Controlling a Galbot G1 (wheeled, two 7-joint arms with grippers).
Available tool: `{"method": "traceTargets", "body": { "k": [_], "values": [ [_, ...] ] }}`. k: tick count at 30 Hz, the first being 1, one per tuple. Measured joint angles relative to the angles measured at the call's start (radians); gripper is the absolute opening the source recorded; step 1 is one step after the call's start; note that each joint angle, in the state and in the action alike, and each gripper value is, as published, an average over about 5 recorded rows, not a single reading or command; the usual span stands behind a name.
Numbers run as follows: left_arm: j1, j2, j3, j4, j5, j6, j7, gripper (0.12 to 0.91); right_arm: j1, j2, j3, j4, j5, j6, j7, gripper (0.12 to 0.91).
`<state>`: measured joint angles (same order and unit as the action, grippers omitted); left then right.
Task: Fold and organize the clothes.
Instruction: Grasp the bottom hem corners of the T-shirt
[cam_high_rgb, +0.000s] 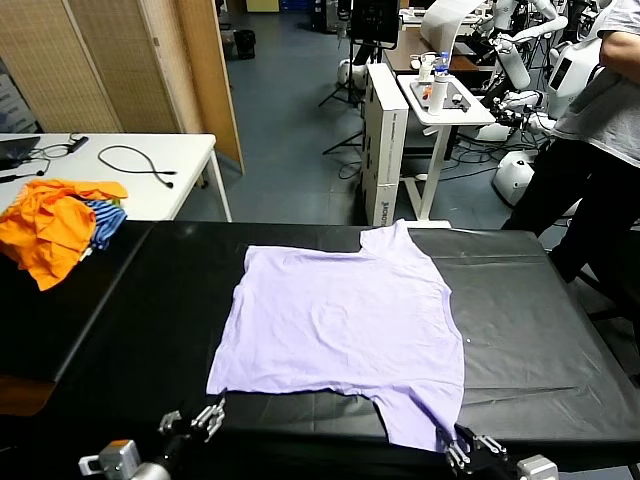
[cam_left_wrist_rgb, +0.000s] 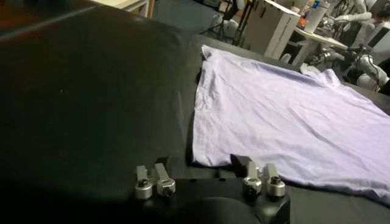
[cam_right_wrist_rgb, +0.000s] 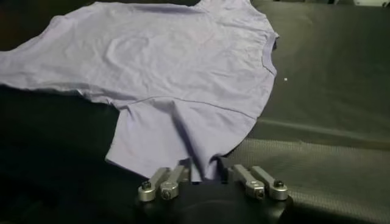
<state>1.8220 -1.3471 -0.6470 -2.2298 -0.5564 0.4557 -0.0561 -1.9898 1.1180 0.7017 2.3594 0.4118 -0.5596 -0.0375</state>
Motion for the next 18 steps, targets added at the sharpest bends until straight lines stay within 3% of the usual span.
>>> {"method": "traceTargets", "body": {
  "k": [5,7,9,18],
  "values": [
    [-0.012,-0.001,0.012,0.012,0.005,0.001,0.002,0.223,-0.007,0.001,0.001,0.009,0.000,0.000,0.000,0.225],
    [-0.015,-0.002,0.016,0.016,0.007,0.001,0.002,0.156,-0.013,0.001,0.004,0.017,0.001,-0.003,0.000,0.181],
    [-0.015,-0.003,0.018,0.015,0.007,0.002,0.001,0.144,-0.022,0.001,0.009,0.029,0.003,-0.011,0.003,0.146],
    [0.028,0.017,-0.003,-0.040,-0.001,0.008,-0.022,0.145,-0.081,0.012,0.007,0.106,0.024,-0.064,0.038,0.139]
  ]
}}
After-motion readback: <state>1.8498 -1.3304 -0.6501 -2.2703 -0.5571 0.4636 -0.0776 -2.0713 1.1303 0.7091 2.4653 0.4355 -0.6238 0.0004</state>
